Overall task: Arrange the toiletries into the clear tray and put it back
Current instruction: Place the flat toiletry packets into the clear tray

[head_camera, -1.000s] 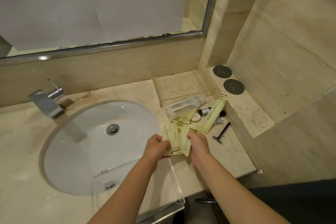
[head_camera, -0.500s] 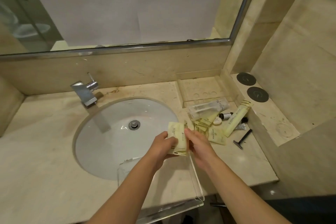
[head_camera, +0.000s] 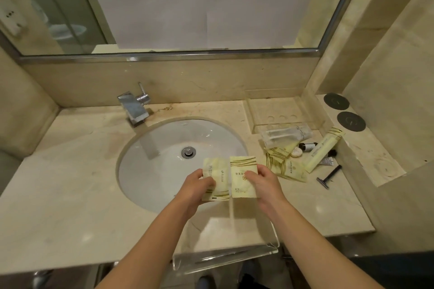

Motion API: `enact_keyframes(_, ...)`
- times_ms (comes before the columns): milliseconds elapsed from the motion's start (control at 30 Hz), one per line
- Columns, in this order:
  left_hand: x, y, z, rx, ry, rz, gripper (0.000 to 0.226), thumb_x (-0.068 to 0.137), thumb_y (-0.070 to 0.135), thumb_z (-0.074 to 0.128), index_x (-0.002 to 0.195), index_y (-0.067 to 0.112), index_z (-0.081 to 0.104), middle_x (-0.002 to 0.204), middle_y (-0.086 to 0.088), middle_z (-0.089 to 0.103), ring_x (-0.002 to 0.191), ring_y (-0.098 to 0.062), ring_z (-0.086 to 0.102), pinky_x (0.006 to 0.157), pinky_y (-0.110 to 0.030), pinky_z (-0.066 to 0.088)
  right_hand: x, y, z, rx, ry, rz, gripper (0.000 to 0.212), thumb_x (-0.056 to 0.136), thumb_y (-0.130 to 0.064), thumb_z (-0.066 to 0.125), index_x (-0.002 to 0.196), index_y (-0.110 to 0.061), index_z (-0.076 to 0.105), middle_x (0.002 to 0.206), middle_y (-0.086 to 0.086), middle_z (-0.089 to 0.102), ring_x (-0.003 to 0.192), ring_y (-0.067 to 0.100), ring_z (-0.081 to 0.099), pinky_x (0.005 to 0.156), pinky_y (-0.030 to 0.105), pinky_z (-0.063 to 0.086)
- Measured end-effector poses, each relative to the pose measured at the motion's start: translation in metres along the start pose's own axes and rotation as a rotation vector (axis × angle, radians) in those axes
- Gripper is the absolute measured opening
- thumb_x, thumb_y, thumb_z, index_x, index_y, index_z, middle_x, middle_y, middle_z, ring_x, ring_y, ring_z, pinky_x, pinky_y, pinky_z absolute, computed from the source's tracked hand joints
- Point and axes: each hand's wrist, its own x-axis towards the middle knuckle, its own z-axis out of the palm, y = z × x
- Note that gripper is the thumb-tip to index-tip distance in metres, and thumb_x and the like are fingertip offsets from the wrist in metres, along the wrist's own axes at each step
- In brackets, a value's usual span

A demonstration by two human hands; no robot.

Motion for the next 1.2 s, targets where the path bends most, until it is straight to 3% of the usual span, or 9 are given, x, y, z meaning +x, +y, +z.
enact_keyframes(200, -0.003, -0.008, -0.02, -0.016, 0.025, -0.013, 0.024, 0.085, 0.0, 0.052, 0.106, 0.005, 0.061, 0.105, -0.016, 0.069, 0.087, -0.031, 0.067, 0.069, -0.033, 0.056, -0.007, 0.008, 0.01, -0.007, 0.0, 0.026, 0.017, 0.085, 0.001, 0.062, 0.097, -0.01, 0.066, 0.1, 0.012, 0.074, 0.095, 0.032, 0.07, 0.088, 0.052, 0.056)
enact_keyframes(300, -0.002, -0.012, -0.025, -0.024, 0.021, -0.03, 0.023, 0.086, 0.0, 0.051, 0.106, 0.003, 0.061, 0.102, -0.015, 0.068, 0.085, -0.03, 0.065, 0.073, -0.037, 0.055, -0.011, 0.009, 0.013, 0.048, -0.014, 0.044, 0.016, 0.087, 0.004, 0.059, 0.097, -0.009, 0.063, 0.097, 0.009, 0.072, 0.087, 0.025, 0.07, 0.076, 0.044, 0.058)
enact_keyframes(500, -0.005, -0.016, -0.032, -0.034, 0.008, -0.053, 0.015, 0.088, 0.009, 0.055, 0.076, 0.014, 0.048, 0.074, -0.005, 0.057, 0.06, -0.019, 0.053, 0.048, -0.024, 0.041, -0.016, 0.016, 0.017, 0.121, -0.031, 0.081, 0.024, 0.09, 0.004, 0.054, 0.104, -0.014, 0.062, 0.103, 0.008, 0.07, 0.093, 0.024, 0.067, 0.083, 0.043, 0.055)
enact_keyframes(600, -0.006, -0.018, -0.037, -0.048, -0.031, -0.063, 0.016, 0.088, 0.007, 0.052, 0.078, 0.014, 0.042, 0.077, -0.011, 0.059, 0.062, -0.024, 0.055, 0.056, -0.032, 0.046, -0.018, 0.018, 0.017, 0.16, -0.032, 0.094, 0.026, 0.09, 0.007, 0.051, 0.103, -0.013, 0.062, 0.102, 0.009, 0.068, 0.094, 0.025, 0.066, 0.088, 0.045, 0.053)
enact_keyframes(733, -0.011, -0.018, -0.04, -0.255, -0.184, -0.133, 0.028, 0.09, 0.004, 0.037, 0.115, 0.0, 0.048, 0.111, -0.027, 0.065, 0.088, -0.038, 0.063, 0.075, -0.046, 0.058, -0.023, 0.021, 0.014, 0.239, -0.048, 0.1, 0.026, 0.09, 0.012, 0.047, 0.099, -0.008, 0.062, 0.1, 0.012, 0.067, 0.092, 0.025, 0.065, 0.084, 0.04, 0.053)
enact_keyframes(833, -0.012, -0.023, -0.04, -0.311, -0.225, -0.185, 0.029, 0.091, 0.008, 0.037, 0.115, 0.0, 0.052, 0.102, -0.022, 0.064, 0.081, -0.034, 0.062, 0.084, -0.046, 0.052, -0.026, 0.022, 0.01, 0.26, -0.041, 0.092, 0.027, 0.089, 0.014, 0.047, 0.103, -0.004, 0.061, 0.099, 0.012, 0.067, 0.091, 0.025, 0.065, 0.08, 0.039, 0.054)
enact_keyframes(1000, -0.006, -0.026, -0.04, -0.122, -0.203, -0.152, 0.025, 0.082, 0.03, 0.067, 0.095, 0.013, 0.055, 0.081, -0.004, 0.05, 0.059, -0.013, 0.044, 0.055, -0.026, 0.038, -0.028, 0.022, 0.003, 0.303, -0.024, 0.107, 0.029, 0.089, 0.014, 0.047, 0.103, -0.007, 0.061, 0.103, 0.012, 0.067, 0.095, 0.025, 0.065, 0.081, 0.041, 0.054)
enact_keyframes(1067, -0.006, -0.024, -0.04, -0.063, -0.207, -0.132, 0.027, 0.086, 0.041, 0.061, 0.08, 0.016, 0.054, 0.08, -0.005, 0.048, 0.054, -0.01, 0.045, 0.055, -0.025, 0.031, -0.027, 0.023, 0.001, 0.321, -0.018, 0.11, 0.029, 0.09, 0.014, 0.047, 0.103, -0.008, 0.061, 0.105, 0.013, 0.067, 0.096, 0.026, 0.065, 0.084, 0.042, 0.054)
enact_keyframes(1200, -0.005, -0.024, -0.04, 0.05, -0.216, -0.047, 0.011, 0.081, 0.007, 0.052, 0.073, 0.013, 0.046, 0.078, -0.007, 0.05, 0.066, -0.016, 0.053, 0.054, -0.025, 0.031, -0.026, 0.023, -0.005, 0.338, -0.006, 0.11, 0.027, 0.091, 0.012, 0.047, 0.107, -0.006, 0.06, 0.106, 0.014, 0.067, 0.099, 0.028, 0.064, 0.089, 0.046, 0.052)
